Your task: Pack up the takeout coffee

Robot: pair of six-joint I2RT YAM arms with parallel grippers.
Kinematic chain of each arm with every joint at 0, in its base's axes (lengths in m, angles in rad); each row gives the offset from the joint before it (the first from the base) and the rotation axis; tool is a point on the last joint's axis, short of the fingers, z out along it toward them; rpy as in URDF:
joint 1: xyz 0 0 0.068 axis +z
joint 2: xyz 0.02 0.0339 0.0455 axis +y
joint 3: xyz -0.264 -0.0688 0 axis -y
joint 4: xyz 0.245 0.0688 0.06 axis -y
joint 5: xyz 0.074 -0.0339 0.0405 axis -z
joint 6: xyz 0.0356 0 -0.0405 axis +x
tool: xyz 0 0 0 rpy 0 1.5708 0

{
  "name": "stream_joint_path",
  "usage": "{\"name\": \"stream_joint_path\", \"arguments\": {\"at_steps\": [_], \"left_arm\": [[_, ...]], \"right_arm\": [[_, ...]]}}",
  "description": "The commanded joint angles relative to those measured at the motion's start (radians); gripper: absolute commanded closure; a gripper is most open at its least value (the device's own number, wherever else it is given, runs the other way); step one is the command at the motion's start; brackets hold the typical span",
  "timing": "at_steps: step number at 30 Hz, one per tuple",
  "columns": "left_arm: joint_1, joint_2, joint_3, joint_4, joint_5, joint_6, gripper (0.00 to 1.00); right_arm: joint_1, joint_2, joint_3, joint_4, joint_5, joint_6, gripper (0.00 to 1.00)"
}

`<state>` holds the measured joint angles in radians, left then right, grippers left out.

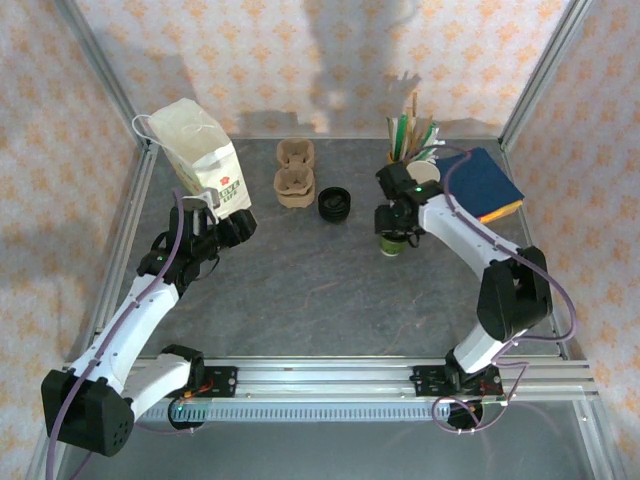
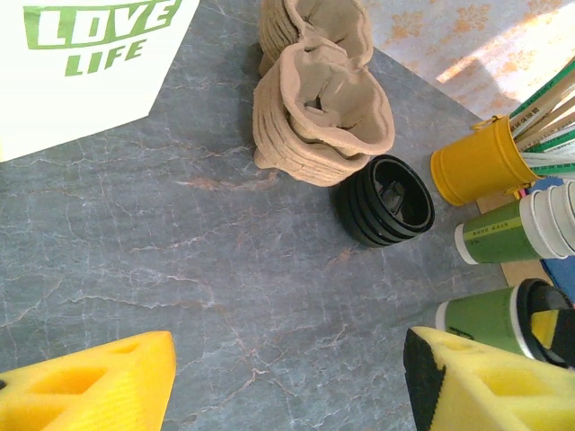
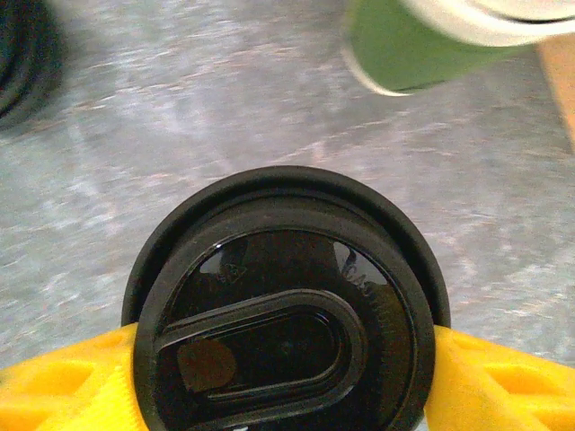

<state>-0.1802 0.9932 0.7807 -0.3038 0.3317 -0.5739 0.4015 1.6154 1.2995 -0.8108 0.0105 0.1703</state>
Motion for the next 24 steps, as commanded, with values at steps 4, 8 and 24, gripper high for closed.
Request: {"name": "stream_joint_path", "arguments": {"at_steps": [4, 8, 24], "left_arm": [[0.013, -0.019, 0.011, -0.012, -0.012, 0.019, 0.3], [0.012, -0.027, 0.007, -0.003, -0.014, 0.013, 0.3], [0.012, -0.038, -0.001, 0.005, -0.01, 0.002, 0.3]], "right_arm": [[-0.137, -0.041, -0.047, -0.014, 0.06, -0.052, 0.31], [-0.226, -0.026, -0.063, 0.01, 0.063, -0.031, 0.3], [-0.339, -0.007, -0.021, 0.03, 0.048, 0.004, 0.17]]}}
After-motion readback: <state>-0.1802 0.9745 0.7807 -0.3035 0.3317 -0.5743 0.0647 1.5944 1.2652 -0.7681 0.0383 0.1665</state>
